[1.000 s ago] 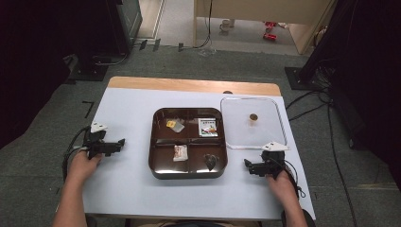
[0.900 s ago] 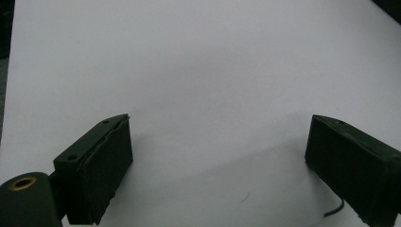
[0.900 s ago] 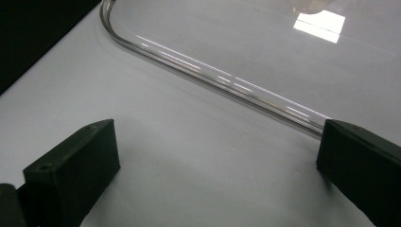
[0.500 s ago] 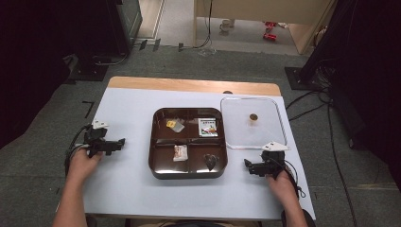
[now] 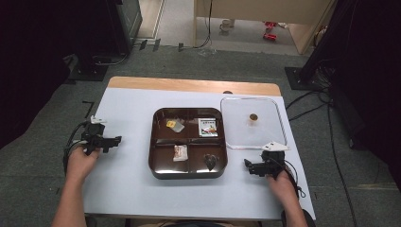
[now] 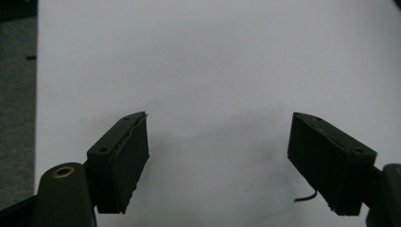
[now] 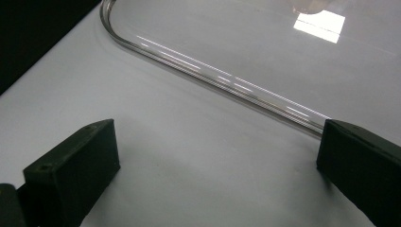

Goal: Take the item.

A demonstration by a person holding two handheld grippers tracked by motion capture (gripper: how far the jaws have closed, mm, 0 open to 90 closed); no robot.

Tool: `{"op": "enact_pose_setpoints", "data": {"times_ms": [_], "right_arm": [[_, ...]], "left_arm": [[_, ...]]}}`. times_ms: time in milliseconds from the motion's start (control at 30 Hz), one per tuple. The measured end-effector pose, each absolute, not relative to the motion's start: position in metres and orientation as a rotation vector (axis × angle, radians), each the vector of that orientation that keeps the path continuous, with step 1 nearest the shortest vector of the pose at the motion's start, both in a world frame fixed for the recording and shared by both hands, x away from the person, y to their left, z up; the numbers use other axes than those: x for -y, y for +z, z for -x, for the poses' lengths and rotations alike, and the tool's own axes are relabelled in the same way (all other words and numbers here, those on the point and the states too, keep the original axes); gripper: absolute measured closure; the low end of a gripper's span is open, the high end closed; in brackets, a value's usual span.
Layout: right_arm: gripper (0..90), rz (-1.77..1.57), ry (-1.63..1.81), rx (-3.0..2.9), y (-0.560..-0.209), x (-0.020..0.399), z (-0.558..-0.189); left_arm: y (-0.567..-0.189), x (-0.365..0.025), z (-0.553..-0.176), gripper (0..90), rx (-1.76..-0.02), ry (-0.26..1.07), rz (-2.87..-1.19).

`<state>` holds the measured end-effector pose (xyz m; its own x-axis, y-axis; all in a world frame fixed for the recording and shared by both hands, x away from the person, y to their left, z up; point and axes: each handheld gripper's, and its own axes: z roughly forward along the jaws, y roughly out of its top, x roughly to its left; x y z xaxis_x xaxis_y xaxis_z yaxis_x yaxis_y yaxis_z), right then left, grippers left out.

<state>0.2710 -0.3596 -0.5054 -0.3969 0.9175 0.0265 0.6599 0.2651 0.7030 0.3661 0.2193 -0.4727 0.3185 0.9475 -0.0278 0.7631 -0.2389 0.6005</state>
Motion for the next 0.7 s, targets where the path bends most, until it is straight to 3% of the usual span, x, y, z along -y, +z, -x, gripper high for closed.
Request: {"op": "enact_pose_setpoints", "data": {"times_ms": [100,400,700], "right_arm": [[0.0,-1.432,0.908,-2.155,-0.505,0.360,-0.271],[0.0,-1.432,0.908,-2.154,-0.506,0.360,-0.271],[0.0,-1.432,0.908,-2.155,-0.505,0.360,-0.271]], "left_arm": [[-0.468,-0.218,-0.365,19.1,-1.492,0.412,-2.039],[-0.455,-0.211,-0.360,18.5,-1.430,0.413,-2.031],[-0.447,-0.207,-0.358,21.1,-1.372,0.298,-1.991]]}}
